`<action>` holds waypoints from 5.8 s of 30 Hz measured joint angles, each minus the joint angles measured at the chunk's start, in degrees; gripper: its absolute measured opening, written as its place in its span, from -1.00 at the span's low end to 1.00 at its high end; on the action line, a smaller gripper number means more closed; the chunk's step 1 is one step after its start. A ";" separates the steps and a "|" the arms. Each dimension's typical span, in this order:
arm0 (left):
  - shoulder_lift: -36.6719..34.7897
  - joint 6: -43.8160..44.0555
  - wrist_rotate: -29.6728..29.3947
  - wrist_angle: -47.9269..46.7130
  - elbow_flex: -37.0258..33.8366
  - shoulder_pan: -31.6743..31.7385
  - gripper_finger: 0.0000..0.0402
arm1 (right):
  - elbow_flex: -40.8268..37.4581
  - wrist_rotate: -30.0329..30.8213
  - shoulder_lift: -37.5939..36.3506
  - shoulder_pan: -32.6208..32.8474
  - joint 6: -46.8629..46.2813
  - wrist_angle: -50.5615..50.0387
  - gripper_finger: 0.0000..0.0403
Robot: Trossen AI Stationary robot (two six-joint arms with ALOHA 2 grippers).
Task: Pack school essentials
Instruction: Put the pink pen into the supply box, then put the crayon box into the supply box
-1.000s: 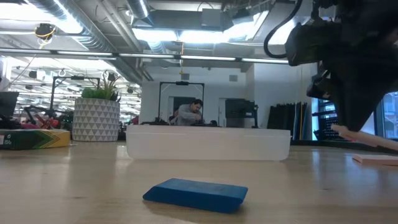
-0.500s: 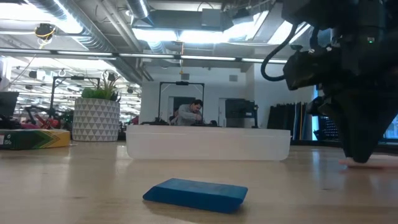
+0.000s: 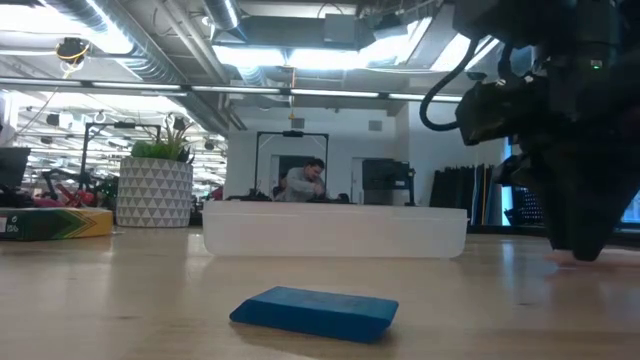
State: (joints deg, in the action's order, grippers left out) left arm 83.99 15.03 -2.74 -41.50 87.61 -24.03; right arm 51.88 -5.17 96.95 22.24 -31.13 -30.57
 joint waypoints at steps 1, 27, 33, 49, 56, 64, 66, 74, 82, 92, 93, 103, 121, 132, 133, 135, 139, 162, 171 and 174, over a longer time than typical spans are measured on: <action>0.00 0.00 0.00 0.00 0.00 0.00 -0.99 | 0.00 -0.02 0.00 0.00 0.20 0.00 -0.43; 0.00 0.00 -0.27 0.00 0.02 0.00 -0.99 | 0.17 6.21 2.45 0.04 0.19 -1.04 -0.47; 0.00 -0.02 -0.76 0.00 0.00 0.00 -0.97 | 0.09 6.43 2.49 0.00 0.17 -1.12 -0.74; 0.00 0.00 -0.81 0.00 0.01 0.00 -0.95 | 4.81 3.18 3.13 -0.38 1.05 -6.95 -0.90; 0.00 1.33 -0.81 0.00 0.02 0.00 -0.99 | 13.57 3.38 2.86 -2.90 6.29 -15.90 -0.90; 0.00 1.40 -0.81 -0.12 0.02 -0.02 -0.96 | 21.35 3.58 2.78 -7.26 15.35 -19.40 -0.91; 0.00 1.44 -0.81 -0.37 0.00 0.00 -0.94 | 22.95 3.54 2.78 -8.29 17.96 -19.32 -0.91; 0.00 3.65 -2.42 -1.84 0.02 -0.02 -0.90 | 29.59 3.57 4.61 -11.51 25.76 -15.54 -0.91; 0.00 6.21 -2.86 -2.85 0.00 -0.02 -0.96 | 38.20 3.56 12.95 -13.13 31.17 -13.24 -0.91; -0.05 8.07 -2.86 -2.88 0.02 -0.02 -0.98 | 42.21 -1.17 20.37 -14.75 30.20 -10.08 -0.92; -0.21 8.32 -2.86 -2.98 0.01 -0.02 -0.97 | 42.21 -1.98 20.81 -14.69 30.31 -10.06 -0.92; -0.52 8.46 -2.93 -3.01 0.02 -0.02 -0.90 | 42.21 -5.90 25.00 -14.64 31.46 -7.55 -0.92; -0.55 8.45 -3.61 -3.01 0.02 -0.02 -1.00 | 42.21 -10.23 27.19 -14.64 32.78 -6.08 -0.77; -0.55 8.66 -3.63 -3.02 0.02 -0.02 -0.91 | 42.21 -10.99 27.15 -14.65 33.08 -6.05 -0.46; -0.55 8.92 -3.69 -3.09 0.02 -0.02 -0.90 | 42.21 -11.00 27.15 -14.85 33.21 -6.22 -0.44; -0.63 11.14 -4.10 -3.96 0.02 -0.02 -0.90 | 42.84 -11.31 27.05 -15.34 34.63 -9.32 -0.43; -1.99 19.78 -5.44 -9.18 0.02 0.11 -0.92 | 45.53 -11.41 26.62 -16.55 37.39 -17.77 -0.42; -9.45 66.09 -10.24 -42.95 -1.48 0.14 -0.92 | 47.28 -9.24 4.53 -18.98 39.19 -21.47 -0.42; -14.17 69.36 -9.76 -39.70 -10.95 1.29 -0.93 | 47.28 -5.24 -1.34 -21.04 35.50 -14.46 -0.42; -16.17 70.34 -9.79 -37.65 -13.95 1.29 -0.95 | 47.28 3.31 -1.34 -21.07 33.29 -13.76 -0.42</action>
State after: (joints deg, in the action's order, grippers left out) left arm 67.81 85.37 -12.53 -79.14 73.66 -22.74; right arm 99.15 -1.86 95.60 1.17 2.16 -44.33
